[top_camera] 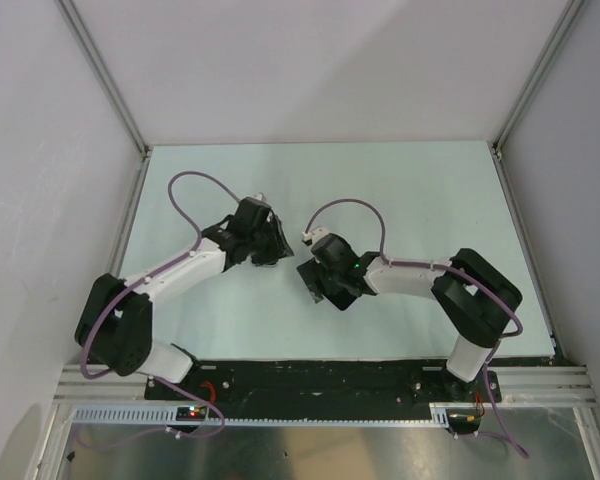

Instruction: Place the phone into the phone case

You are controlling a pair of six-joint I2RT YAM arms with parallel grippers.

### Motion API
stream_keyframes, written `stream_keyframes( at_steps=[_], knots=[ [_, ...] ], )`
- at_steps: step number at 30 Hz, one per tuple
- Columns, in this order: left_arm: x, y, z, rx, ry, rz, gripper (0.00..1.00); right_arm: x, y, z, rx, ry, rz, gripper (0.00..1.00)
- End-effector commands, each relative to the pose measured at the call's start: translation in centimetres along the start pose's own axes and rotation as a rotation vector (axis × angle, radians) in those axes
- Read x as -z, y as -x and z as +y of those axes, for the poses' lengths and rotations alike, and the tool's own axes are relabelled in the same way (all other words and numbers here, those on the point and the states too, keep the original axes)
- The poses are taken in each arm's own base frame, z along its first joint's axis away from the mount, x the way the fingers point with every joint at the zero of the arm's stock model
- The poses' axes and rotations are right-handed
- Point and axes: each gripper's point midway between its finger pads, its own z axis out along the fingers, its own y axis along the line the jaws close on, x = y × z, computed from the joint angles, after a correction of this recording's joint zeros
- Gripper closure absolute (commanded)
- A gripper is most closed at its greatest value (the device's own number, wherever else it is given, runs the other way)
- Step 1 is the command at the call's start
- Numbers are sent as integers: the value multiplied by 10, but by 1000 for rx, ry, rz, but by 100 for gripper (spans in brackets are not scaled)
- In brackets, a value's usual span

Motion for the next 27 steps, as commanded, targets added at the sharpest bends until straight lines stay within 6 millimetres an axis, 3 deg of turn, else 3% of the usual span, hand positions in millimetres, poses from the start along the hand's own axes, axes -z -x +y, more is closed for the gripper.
stream_keyframes(
  at_steps=[1, 6, 12, 22, 27],
  knots=[
    [14, 8, -5, 10, -52, -34, 51, -11, -47, -22, 93, -150, 185, 3],
    [26, 14, -1, 32, -70, -64, 51, -20, -37, -28, 18, -195, 185, 13],
    [34, 15, 4, 47, -82, -79, 51, -35, 8, -55, -206, -276, 152, 20],
    [34, 3, 13, 57, -75, -62, 51, -75, 85, -97, -490, -351, 104, 22],
    [35, 1, 16, 58, -72, -63, 51, -85, 100, -102, -584, -343, 91, 21]
  ],
)
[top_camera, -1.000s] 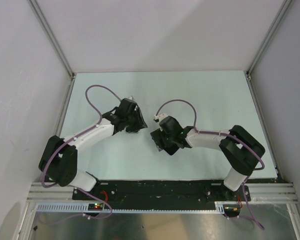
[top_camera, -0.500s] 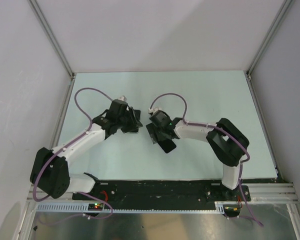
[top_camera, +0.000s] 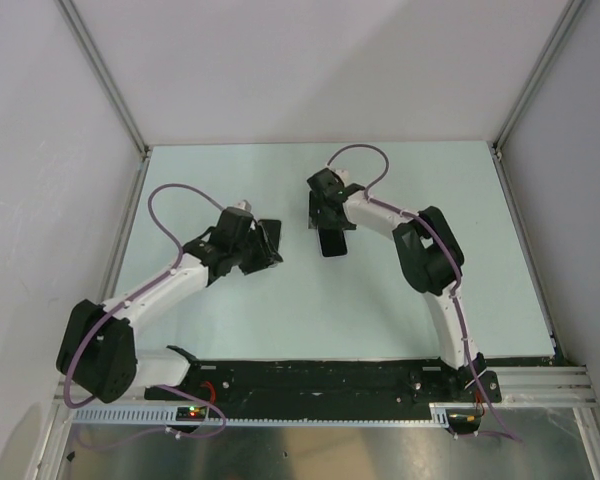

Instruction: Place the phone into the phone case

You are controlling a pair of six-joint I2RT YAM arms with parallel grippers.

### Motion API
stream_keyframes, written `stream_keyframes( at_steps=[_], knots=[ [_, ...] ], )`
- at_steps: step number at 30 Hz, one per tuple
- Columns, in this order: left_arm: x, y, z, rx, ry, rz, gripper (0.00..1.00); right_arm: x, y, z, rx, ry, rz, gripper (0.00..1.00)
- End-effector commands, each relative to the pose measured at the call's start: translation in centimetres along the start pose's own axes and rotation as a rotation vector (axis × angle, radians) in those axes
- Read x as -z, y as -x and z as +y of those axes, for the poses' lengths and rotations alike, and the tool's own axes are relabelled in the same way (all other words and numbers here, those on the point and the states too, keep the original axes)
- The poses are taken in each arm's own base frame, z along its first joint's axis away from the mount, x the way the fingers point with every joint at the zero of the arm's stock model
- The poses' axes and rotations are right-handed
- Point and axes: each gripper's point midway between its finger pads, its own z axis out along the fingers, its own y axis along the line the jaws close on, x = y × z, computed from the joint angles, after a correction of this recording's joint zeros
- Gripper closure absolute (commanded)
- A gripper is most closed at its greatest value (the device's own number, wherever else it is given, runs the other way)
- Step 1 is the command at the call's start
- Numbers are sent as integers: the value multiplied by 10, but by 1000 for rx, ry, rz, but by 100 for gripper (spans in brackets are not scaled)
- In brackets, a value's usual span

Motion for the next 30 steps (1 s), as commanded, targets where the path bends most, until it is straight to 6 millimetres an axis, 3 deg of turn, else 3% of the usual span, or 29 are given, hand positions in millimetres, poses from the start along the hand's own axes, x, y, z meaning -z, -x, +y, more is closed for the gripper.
stream_keyframes(
  at_steps=[1, 9, 13, 15, 18, 21, 24, 27, 30],
  knots=[
    [10, 7, -7, 15, -43, -35, 51, -8, -17, -1, -98, -28, 76, 21],
    [12, 9, -9, 12, -50, -42, 50, 12, -32, -3, -223, 31, 36, 5],
    [11, 13, -14, -3, -58, -44, 47, 26, -25, 1, -221, 103, 8, 1],
    [12, 17, -17, -16, -65, -51, 41, 39, -13, 4, -217, 143, -17, 1],
    [18, 26, -24, -36, -84, -80, 27, 73, 12, 5, -233, 227, -85, 1],
    [27, 35, -32, -54, -108, -114, 6, 115, 31, 1, -237, 310, -149, 1],
    [39, 41, -40, -87, -137, -146, 1, 162, 43, -7, -218, 378, -220, 0],
    [54, 46, -40, -114, -153, -198, 0, 200, 38, -21, -203, 419, -284, 1],
    [71, 50, -33, -135, -148, -268, 0, 226, 25, -38, -206, 447, -342, 1]
  ],
)
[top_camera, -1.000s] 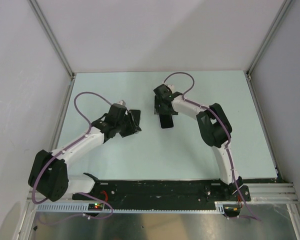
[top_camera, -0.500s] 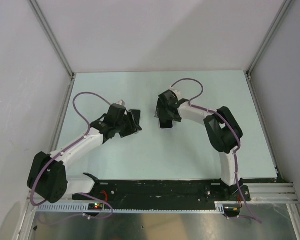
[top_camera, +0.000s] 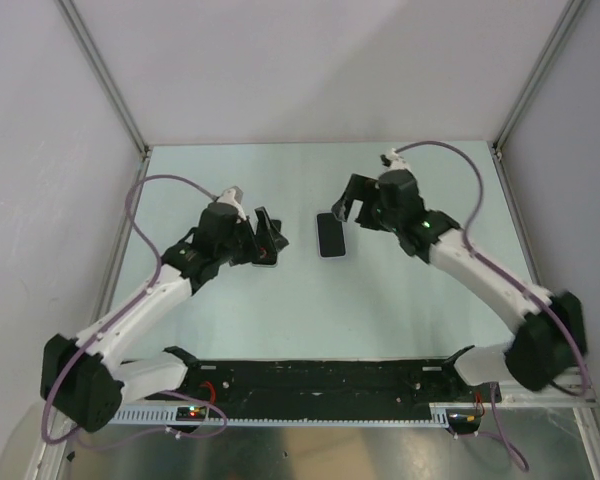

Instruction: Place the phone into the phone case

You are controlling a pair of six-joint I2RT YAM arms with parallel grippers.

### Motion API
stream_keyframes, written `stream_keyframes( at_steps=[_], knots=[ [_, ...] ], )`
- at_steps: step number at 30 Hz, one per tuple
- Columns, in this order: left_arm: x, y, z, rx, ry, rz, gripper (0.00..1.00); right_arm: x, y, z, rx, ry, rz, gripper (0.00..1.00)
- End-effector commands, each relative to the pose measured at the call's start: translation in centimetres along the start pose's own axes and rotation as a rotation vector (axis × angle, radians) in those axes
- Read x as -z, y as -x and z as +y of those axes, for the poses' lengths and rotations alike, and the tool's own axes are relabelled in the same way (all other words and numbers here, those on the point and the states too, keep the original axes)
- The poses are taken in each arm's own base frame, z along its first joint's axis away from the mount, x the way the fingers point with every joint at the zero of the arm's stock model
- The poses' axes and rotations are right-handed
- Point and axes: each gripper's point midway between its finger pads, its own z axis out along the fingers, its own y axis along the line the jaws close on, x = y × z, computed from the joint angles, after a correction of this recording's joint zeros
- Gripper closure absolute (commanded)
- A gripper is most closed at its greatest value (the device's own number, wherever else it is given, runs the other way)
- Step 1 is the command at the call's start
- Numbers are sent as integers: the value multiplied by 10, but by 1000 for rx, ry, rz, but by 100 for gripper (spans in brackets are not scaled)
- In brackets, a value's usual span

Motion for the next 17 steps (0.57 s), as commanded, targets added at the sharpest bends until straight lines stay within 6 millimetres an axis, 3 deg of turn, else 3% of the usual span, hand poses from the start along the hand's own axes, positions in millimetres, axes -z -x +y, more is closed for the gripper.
stream_keyframes(
  at_steps=[1, 4, 8, 17],
  knots=[
    [36, 30, -6, -76, -36, -170, 0, 48, -4, -4, 30, 80, -73, 1],
    [51, 34, 0, -79, -29, -234, 0, 63, -16, -15, 12, 100, -95, 1],
    [55, 33, 2, -69, -29, -248, 0, 70, -30, -24, -10, 110, -101, 0],
    [53, 35, 0, -73, -29, -243, 0, 76, -26, -24, -7, 124, -133, 0]
  ],
)
